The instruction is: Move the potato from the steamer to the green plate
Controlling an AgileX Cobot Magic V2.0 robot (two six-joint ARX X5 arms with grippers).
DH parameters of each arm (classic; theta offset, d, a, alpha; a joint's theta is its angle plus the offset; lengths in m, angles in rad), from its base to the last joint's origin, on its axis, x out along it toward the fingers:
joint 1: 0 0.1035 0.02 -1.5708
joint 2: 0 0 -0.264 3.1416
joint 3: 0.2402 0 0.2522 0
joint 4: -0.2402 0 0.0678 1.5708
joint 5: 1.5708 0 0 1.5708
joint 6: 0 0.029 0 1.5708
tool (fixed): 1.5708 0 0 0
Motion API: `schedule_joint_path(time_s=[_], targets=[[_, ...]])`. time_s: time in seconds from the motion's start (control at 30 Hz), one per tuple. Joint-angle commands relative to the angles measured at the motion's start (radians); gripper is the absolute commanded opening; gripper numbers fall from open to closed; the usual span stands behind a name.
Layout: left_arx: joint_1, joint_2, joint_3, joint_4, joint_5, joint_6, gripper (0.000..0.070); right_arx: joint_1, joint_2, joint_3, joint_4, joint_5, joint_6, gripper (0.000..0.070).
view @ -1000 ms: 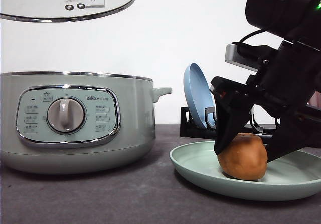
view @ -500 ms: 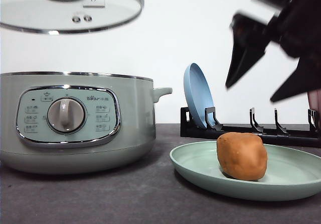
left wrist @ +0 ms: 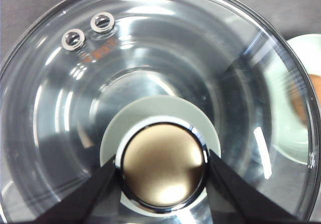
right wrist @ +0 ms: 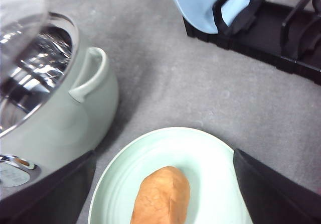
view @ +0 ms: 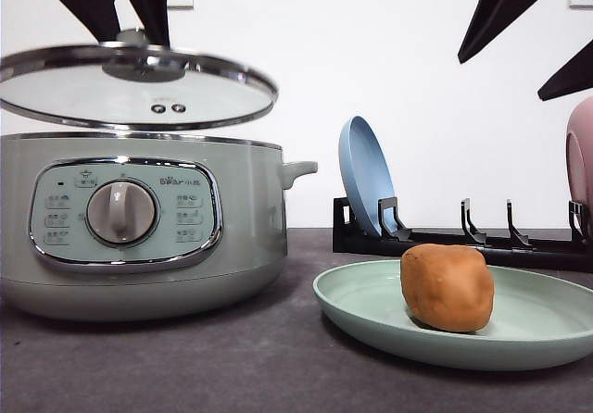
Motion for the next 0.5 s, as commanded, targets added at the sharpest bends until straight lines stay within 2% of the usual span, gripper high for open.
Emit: schedule_joint_path(time_s=[0.0, 0.47], targets=[[-0.006, 0.015, 0.031, 0.024, 0.0, 0.019, 0.0, 0.003, 0.001, 0.018, 0.001, 0.001, -0.012, 0.055], [-0.006, 0.059, 0.031, 0.036, -0.001, 0.023, 0.0, 0.003, 0.0, 0.018, 0.002, 0.001, -0.013, 0.055]])
